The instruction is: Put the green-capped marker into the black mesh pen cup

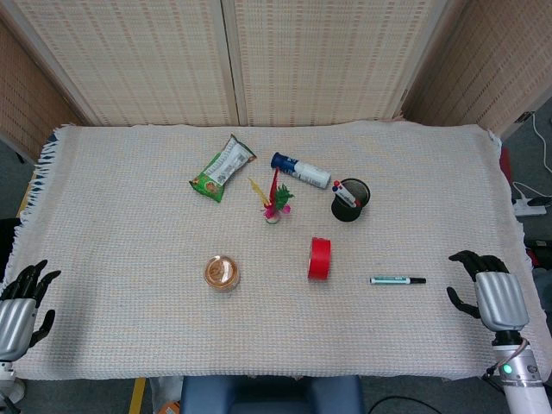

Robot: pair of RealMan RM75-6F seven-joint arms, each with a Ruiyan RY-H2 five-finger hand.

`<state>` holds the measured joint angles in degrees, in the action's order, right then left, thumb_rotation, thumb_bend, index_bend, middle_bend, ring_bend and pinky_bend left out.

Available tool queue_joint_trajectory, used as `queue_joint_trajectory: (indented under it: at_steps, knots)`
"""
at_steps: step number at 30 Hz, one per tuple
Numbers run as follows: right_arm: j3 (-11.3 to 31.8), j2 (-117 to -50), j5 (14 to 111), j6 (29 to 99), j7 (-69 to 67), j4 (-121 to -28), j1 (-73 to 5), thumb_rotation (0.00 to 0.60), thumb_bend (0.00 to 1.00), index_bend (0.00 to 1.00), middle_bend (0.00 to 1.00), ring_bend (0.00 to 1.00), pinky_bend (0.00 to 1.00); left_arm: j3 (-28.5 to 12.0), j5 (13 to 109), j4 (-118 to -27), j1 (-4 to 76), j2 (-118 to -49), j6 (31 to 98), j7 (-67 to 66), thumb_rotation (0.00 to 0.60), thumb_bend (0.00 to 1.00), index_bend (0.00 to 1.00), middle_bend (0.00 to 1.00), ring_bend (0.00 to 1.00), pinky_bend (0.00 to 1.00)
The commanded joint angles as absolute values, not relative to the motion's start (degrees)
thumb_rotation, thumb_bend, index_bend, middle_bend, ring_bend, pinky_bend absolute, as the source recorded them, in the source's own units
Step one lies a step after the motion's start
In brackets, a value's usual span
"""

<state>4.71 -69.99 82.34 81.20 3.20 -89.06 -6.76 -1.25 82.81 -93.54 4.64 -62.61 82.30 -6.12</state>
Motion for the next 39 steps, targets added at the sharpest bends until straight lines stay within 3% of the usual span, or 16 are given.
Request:
queue_joint_trajectory:
  at_steps: [1, 22, 39]
  knots:
    - [4.71, -69.93, 82.39, 81.3, 3.08, -89.03, -6.72, 0.6, 0.22, 0.33, 0.27, 0.32, 0.25, -1.27, 82.74, -93.55, 4.66, -62.65, 82.24, -6.29, 0.6, 0.42, 0.16, 0.01, 0.0, 0.18]
    - [4.24, -69.72, 82.01, 80.25, 4.09, -89.58, -6.87, 0.6, 0.22, 0.38, 0.27, 0.32, 0.25, -1.25, 83.23, -94.28, 4.29, -62.28, 83.13, -6.24, 0.6, 0.42, 0.17, 0.01, 0.0, 0.19]
    - [6.08, -72.02, 77.16, 65.3, 9.37, -84.54, -15.69, 0.6, 0.22, 0.39, 0.28, 0.33, 0.26, -1.22, 83.7, -94.76, 3.98, -61.88, 83.7, -5.31, 0.6, 0.42, 0.19, 0.01, 0.0, 0.19]
